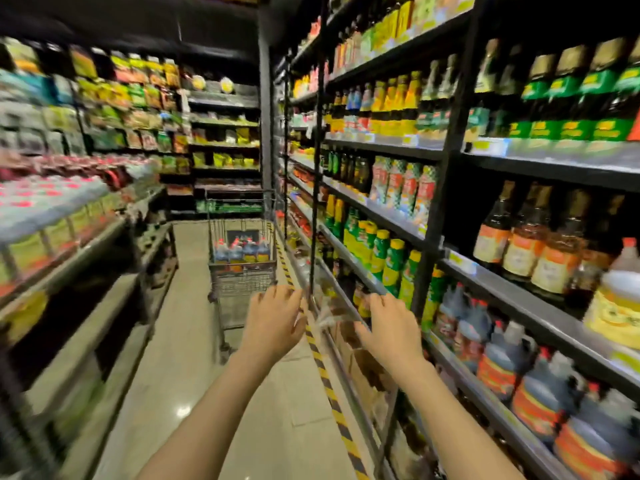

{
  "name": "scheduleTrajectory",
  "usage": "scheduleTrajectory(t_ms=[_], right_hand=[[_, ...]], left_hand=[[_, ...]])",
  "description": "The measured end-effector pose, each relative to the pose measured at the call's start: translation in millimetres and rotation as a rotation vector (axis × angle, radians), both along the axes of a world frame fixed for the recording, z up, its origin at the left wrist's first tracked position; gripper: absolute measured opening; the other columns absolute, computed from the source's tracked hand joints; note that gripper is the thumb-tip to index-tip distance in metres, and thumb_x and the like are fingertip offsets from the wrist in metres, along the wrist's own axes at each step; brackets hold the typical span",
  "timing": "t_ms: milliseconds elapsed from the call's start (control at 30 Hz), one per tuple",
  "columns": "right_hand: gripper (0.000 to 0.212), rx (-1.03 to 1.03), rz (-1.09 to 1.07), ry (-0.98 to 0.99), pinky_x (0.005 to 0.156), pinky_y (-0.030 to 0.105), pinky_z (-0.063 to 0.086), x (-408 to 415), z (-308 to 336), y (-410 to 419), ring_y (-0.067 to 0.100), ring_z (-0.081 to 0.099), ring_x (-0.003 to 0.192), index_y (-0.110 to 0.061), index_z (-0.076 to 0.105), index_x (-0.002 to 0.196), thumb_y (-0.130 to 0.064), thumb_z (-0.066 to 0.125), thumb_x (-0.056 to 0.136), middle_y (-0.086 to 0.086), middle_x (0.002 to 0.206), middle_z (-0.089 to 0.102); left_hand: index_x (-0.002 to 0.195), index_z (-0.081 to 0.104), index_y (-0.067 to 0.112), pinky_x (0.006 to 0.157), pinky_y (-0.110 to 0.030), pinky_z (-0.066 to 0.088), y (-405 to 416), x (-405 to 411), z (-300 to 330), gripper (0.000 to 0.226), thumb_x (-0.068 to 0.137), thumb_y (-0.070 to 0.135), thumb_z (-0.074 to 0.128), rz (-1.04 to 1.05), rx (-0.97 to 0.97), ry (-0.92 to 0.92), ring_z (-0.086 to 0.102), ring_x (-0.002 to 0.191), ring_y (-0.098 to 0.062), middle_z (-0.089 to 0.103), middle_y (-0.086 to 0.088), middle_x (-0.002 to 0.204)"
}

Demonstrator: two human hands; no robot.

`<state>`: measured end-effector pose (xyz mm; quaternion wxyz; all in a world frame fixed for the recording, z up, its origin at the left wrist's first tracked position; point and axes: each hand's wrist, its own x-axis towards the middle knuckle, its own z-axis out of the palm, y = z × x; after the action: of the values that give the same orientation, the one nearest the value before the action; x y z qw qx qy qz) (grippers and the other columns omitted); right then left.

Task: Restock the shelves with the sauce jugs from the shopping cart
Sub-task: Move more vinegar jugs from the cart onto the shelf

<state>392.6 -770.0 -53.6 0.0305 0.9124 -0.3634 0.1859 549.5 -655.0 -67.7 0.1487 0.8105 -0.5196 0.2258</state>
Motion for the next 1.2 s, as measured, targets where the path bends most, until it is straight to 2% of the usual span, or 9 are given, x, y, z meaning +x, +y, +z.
scheduleTrajectory(t_ms=[167, 300, 500, 633, 767, 900, 967, 1100, 1200], right_hand=[[0.044, 0.028, 0.140, 0.038, 0.091, 0.034, 0.043, 101.9, -1.8, -47.7, 0.026, 0.048, 0.116, -0.014, 0.042, 0.128, -0.040, 0.045, 0.093, 0.008, 0.125, 0.050], [0.043, 0.067, 0.196, 0.031, 0.093, 0.035, 0.044, 172.4, -6.7, -85.6, 0.026, 0.047, 0.117, -0.015, 0.044, 0.125, -0.042, 0.046, 0.091, 0.006, 0.124, 0.051], [0.046, 0.127, 0.252, 0.036, 0.099, 0.034, 0.041, 265.7, -22.8, -137.9, 0.024, 0.046, 0.121, -0.016, 0.042, 0.131, -0.039, 0.048, 0.091, 0.005, 0.129, 0.050], [0.041, 0.115, 0.283, 0.055, 0.092, 0.032, 0.043, 333.7, -40.4, -172.1, 0.023, 0.048, 0.116, -0.017, 0.042, 0.127, -0.038, 0.046, 0.092, 0.004, 0.126, 0.051], [0.045, 0.146, 0.288, 0.056, 0.096, 0.032, 0.040, 412.0, -51.7, -203.0, 0.021, 0.045, 0.118, -0.017, 0.040, 0.131, -0.038, 0.046, 0.092, 0.003, 0.127, 0.049], [0.045, 0.169, 0.262, 0.073, 0.097, 0.034, 0.042, 492.9, -59.0, -234.5, 0.022, 0.046, 0.118, -0.019, 0.039, 0.130, -0.041, 0.048, 0.091, 0.004, 0.127, 0.049], [0.046, 0.172, 0.251, 0.097, 0.098, 0.035, 0.042, 528.0, -62.0, -250.6, 0.023, 0.045, 0.121, -0.019, 0.038, 0.130, -0.041, 0.047, 0.092, 0.005, 0.129, 0.048], [0.046, 0.212, 0.245, 0.123, 0.098, 0.034, 0.041, 592.9, -73.3, -284.5, 0.023, 0.042, 0.125, -0.017, 0.037, 0.132, -0.040, 0.046, 0.092, 0.005, 0.132, 0.046], [0.047, 0.243, 0.264, 0.130, 0.102, 0.034, 0.038, 640.9, -90.8, -309.9, 0.023, 0.043, 0.124, -0.017, 0.038, 0.133, -0.039, 0.046, 0.092, 0.004, 0.130, 0.048]], left_hand=[[0.111, 0.056, 0.013, 0.081, -0.041, 0.044, -27.8, 91.9, -5.2, 0.033, 0.085, 0.032, 0.057, 0.141, -0.008, 0.036, 0.056, 0.098, -0.031, 0.059, -0.009, 0.106], [0.110, 0.057, 0.016, 0.078, -0.038, 0.047, -52.6, 148.9, -8.9, 0.034, 0.083, 0.035, 0.056, 0.241, -0.003, -0.002, 0.058, 0.098, -0.025, 0.060, -0.004, 0.107], [0.094, 0.063, 0.019, 0.062, -0.035, 0.050, -95.0, 228.7, -22.9, 0.032, 0.069, 0.037, 0.072, 0.356, 0.079, 0.000, 0.063, 0.077, -0.021, 0.063, 0.001, 0.085], [0.097, 0.063, 0.015, 0.067, -0.037, 0.046, -123.3, 293.9, -37.6, 0.029, 0.073, 0.032, 0.069, 0.363, 0.076, 0.010, 0.062, 0.082, -0.025, 0.063, -0.003, 0.089], [0.109, 0.056, 0.016, 0.078, -0.038, 0.041, -154.6, 370.1, -47.8, 0.030, 0.085, 0.035, 0.056, 0.368, 0.067, 0.034, 0.057, 0.098, -0.025, 0.059, -0.002, 0.103], [0.085, 0.062, 0.016, 0.060, -0.034, 0.046, -187.2, 455.7, -55.3, 0.029, 0.065, 0.033, 0.076, 0.378, 0.131, 0.042, 0.061, 0.072, -0.025, 0.061, -0.003, 0.078], [0.084, 0.062, 0.016, 0.060, -0.035, 0.047, -203.5, 492.9, -61.2, 0.031, 0.064, 0.033, 0.077, 0.391, 0.151, 0.063, 0.061, 0.071, -0.026, 0.061, -0.003, 0.077], [0.093, 0.063, 0.016, 0.067, -0.037, 0.047, -235.9, 555.1, -73.8, 0.030, 0.071, 0.035, 0.072, 0.392, 0.195, 0.102, 0.061, 0.082, -0.027, 0.062, -0.003, 0.086], [0.074, 0.062, 0.016, 0.053, -0.034, 0.047, -262.8, 599.0, -85.3, 0.035, 0.053, 0.034, 0.082, 0.377, 0.218, 0.079, 0.060, 0.063, -0.024, 0.060, -0.002, 0.069]])
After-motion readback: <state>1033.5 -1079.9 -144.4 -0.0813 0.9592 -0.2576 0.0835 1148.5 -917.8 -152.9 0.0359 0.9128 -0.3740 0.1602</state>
